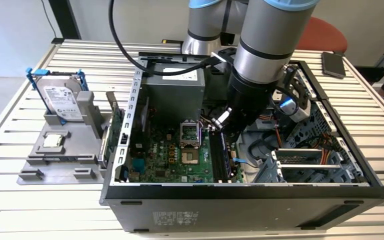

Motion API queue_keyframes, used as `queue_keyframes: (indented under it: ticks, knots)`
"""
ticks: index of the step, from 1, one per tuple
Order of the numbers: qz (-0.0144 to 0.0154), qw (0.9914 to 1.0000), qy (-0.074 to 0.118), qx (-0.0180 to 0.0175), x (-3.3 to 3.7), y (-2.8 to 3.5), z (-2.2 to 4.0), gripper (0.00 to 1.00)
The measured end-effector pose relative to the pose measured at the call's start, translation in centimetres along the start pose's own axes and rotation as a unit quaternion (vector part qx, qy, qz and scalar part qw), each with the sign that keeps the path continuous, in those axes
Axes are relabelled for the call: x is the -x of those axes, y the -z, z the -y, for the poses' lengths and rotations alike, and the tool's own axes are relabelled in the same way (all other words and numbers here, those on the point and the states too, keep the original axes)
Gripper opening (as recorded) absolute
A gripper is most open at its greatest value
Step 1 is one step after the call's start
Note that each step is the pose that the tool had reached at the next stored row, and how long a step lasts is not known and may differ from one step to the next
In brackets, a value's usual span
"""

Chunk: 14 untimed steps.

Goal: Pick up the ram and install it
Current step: 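Press down the ram until it locks into place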

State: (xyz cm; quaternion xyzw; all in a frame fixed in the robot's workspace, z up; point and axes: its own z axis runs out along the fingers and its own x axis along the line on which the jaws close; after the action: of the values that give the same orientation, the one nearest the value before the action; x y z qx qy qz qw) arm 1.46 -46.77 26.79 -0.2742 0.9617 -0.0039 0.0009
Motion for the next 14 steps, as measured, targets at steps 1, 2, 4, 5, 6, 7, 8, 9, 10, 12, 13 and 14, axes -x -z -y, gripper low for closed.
queue_keyframes:
  ticks: [1,2,4,5,6,7,8,9,10,12,13,14]
  knots:
    - [0.0,0.99999,0.003,0.0,0.0,0.0,0.0,0.0]
    - [0.0,0.99998,0.007,0.0,0.0,0.0,0.0,0.0]
    - [0.0001,0.99991,0.013,0.0,0.0,0.0,0.0,0.0]
    - [0.0001,0.99986,0.017,0.0,0.0,0.0,0.0,0.0]
    - [0.0001,0.9998,0.02,0.0,-0.01,0.0,0.0,0.0]
    - [0.0002,0.99974,0.023,0.0,-0.01,0.0,0.0,0.0]
    - [0.0002,0.99966,0.026,0.0,-0.01,0.0,0.0,0.0]
    - [0.0002,0.99958,0.029,0.0,0.0,0.0,0.0,0.0]
    - [0.0002,0.99949,0.032,0.0,0.0,0.0,0.0,0.0]
    - [0.0003,0.99928,0.038,0.0,0.0,0.0,0.0,0.0]
    - [0.0003,0.99916,0.041,0.0,0.0,0.0,0.0,0.0]
    - [0.0003,0.99904,0.044,0.0,0.0,0.0,0.0,0.0]
